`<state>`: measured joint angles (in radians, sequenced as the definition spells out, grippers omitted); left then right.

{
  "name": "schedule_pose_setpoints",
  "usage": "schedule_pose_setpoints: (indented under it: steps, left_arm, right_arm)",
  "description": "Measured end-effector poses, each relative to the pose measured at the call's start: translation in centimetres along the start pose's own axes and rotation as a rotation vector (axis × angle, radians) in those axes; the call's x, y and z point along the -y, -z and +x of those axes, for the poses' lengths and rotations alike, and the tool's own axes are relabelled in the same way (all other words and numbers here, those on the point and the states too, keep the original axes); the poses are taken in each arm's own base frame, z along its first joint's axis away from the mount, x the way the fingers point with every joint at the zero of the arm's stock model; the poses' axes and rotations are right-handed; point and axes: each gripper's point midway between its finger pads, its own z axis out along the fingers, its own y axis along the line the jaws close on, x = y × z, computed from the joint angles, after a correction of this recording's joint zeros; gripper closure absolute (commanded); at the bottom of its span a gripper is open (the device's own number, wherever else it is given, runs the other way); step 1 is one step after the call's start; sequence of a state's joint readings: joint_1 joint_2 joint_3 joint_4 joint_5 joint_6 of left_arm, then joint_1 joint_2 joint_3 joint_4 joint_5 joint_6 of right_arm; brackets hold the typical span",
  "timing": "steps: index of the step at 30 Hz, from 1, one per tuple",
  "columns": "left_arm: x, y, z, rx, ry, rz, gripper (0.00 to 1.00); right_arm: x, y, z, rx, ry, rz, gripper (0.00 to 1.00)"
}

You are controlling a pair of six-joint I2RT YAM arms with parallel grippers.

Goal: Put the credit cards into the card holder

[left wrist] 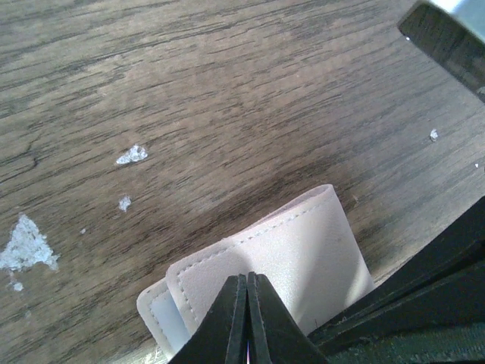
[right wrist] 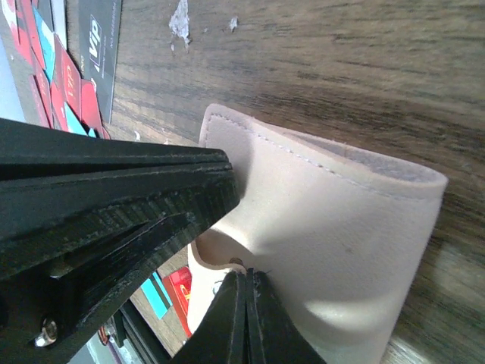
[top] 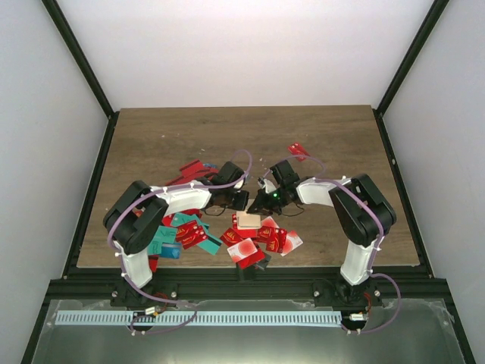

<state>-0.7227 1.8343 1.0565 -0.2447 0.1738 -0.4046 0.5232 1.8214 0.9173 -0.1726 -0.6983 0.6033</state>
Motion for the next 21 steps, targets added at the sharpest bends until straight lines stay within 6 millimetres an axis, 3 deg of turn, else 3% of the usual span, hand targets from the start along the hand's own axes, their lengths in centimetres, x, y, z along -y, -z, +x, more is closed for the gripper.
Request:
schedule_pose_setpoints:
  steps: [11, 21]
  left_arm:
    - [0.1, 0.9, 0.7, -0.015, -0.008, -0.015, 0.96]
    - [1.8, 5.2, -1.1, 0.084, -0.027, 0.026, 0.96]
  right_arm:
    - [0.0, -0.2, -0.5, 0.002, 0.000, 0.006, 0.99]
    - [0.0, -0.3, -0.7, 0.006, 0.012, 0.000, 0.99]
